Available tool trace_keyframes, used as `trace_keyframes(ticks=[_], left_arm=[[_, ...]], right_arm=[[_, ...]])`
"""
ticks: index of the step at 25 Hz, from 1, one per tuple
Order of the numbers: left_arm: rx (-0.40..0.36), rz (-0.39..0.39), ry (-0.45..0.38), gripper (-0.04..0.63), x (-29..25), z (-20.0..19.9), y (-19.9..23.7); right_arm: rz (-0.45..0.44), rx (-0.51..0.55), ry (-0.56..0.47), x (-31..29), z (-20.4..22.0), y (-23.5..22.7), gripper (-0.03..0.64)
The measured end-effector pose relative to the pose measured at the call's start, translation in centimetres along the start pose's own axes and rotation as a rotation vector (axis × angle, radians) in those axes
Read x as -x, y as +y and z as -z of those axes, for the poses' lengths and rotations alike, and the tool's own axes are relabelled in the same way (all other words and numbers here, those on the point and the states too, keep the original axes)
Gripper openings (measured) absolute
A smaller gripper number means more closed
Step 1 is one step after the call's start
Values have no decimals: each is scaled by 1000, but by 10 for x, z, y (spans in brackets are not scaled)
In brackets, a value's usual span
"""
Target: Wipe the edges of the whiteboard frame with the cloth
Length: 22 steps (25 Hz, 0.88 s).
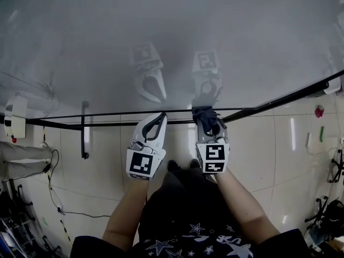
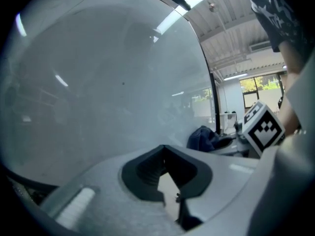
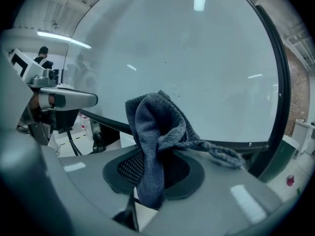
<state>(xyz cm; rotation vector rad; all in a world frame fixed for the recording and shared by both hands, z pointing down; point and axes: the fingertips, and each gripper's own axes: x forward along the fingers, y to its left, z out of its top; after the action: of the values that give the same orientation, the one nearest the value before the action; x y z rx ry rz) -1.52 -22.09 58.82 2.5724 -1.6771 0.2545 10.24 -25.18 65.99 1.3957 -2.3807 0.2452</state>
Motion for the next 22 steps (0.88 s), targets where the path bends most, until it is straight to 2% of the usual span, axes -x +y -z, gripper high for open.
trace_keyframes(ticks=[7, 11, 14, 22], left_arm=[[4, -90, 19, 3, 6, 4, 8], [36, -151, 52, 3, 11, 1, 18], [3, -197, 45, 3, 20, 1, 33], [-4, -193, 48, 3, 36, 1, 46]], right_arm=[[-72, 26, -28, -1, -3, 4, 80], [-110, 30, -23, -2, -1, 7, 80], [-118, 32, -11, -4, 0, 10, 80], [-106, 41, -28, -4, -4, 25, 80]])
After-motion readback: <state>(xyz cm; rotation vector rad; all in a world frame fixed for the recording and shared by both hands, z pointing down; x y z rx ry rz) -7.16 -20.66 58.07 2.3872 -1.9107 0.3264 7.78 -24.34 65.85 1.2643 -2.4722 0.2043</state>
